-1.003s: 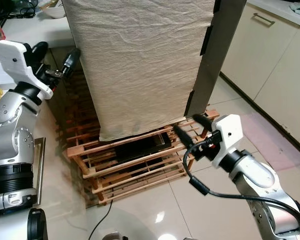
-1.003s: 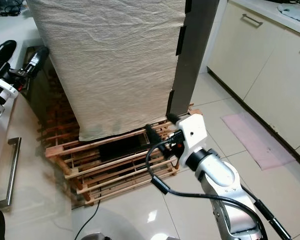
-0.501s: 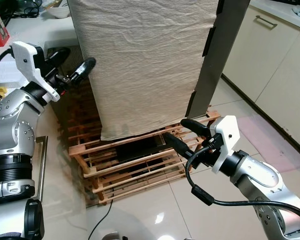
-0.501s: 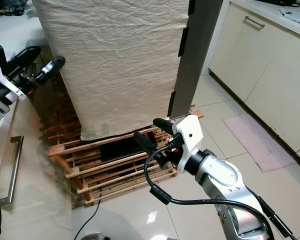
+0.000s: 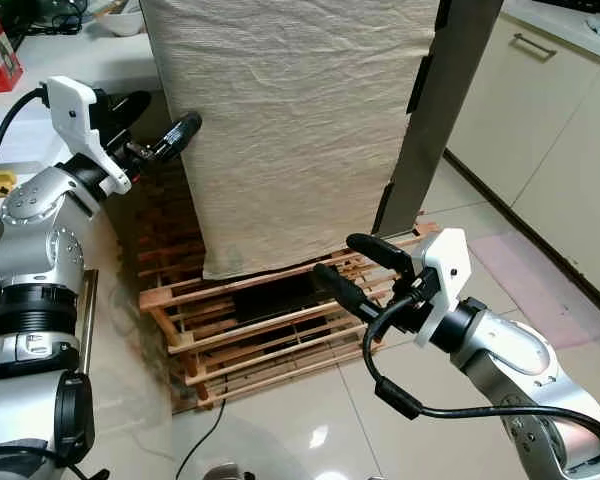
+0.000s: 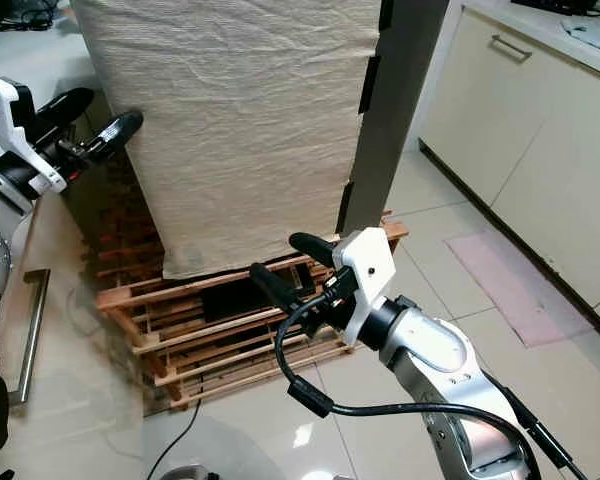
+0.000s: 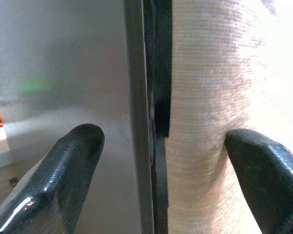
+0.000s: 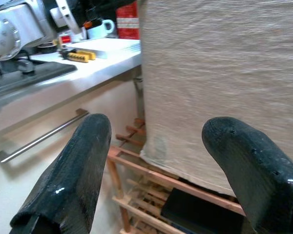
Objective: Restocking fridge
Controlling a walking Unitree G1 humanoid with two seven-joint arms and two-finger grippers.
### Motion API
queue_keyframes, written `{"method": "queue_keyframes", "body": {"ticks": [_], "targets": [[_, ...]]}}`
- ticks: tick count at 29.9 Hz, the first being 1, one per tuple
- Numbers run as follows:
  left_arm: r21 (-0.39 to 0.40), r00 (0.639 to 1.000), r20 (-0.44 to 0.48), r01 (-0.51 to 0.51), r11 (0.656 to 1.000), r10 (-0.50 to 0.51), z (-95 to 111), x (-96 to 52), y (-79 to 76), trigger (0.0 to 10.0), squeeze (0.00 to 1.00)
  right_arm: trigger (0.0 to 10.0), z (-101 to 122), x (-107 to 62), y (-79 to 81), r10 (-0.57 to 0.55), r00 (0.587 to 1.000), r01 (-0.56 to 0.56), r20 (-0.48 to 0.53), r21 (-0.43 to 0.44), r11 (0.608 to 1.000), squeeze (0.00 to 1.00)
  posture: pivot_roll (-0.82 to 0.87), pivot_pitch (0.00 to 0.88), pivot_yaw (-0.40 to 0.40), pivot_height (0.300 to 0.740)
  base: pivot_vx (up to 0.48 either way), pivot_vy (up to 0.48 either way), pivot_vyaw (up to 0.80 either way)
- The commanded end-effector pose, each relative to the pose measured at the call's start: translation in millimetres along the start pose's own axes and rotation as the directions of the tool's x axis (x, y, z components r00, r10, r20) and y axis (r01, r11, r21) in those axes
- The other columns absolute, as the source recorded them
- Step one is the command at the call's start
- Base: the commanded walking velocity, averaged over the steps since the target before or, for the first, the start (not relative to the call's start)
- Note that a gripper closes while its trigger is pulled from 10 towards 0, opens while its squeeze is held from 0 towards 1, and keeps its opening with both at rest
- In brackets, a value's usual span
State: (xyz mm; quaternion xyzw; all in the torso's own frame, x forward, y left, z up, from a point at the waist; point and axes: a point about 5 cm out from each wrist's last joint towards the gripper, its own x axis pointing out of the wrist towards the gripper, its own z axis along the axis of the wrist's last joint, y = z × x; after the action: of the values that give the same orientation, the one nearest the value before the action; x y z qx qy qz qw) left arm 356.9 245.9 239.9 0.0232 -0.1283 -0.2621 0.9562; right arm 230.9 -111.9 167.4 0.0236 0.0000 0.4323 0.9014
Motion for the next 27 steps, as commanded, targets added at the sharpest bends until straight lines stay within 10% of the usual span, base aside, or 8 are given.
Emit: {"method": "queue_keyframes", "body": {"ticks": [1,27], "targets": [[0.000,0.999,0.019,0.044,0.999,-0.044,8,5.7,-2.7,10.0,0.00,10.0,4,-0.2,2.9,0.023,1.000,-0.023,0.007,-0.007,1.000,0.00,0.01,0.000,-0.010,0.740,0.000,0.000,0.00],[0.008,0.959,-0.014,0.284,0.959,-0.284,5,17.6,-33.0,10.0,0.00,10.0,-2,-3.1,7.2,0.001,1.000,-0.001,-0.012,-0.009,1.000,0.00,0.00,0.000,-0.007,0.740,0.000,0.000,0.00]]}}
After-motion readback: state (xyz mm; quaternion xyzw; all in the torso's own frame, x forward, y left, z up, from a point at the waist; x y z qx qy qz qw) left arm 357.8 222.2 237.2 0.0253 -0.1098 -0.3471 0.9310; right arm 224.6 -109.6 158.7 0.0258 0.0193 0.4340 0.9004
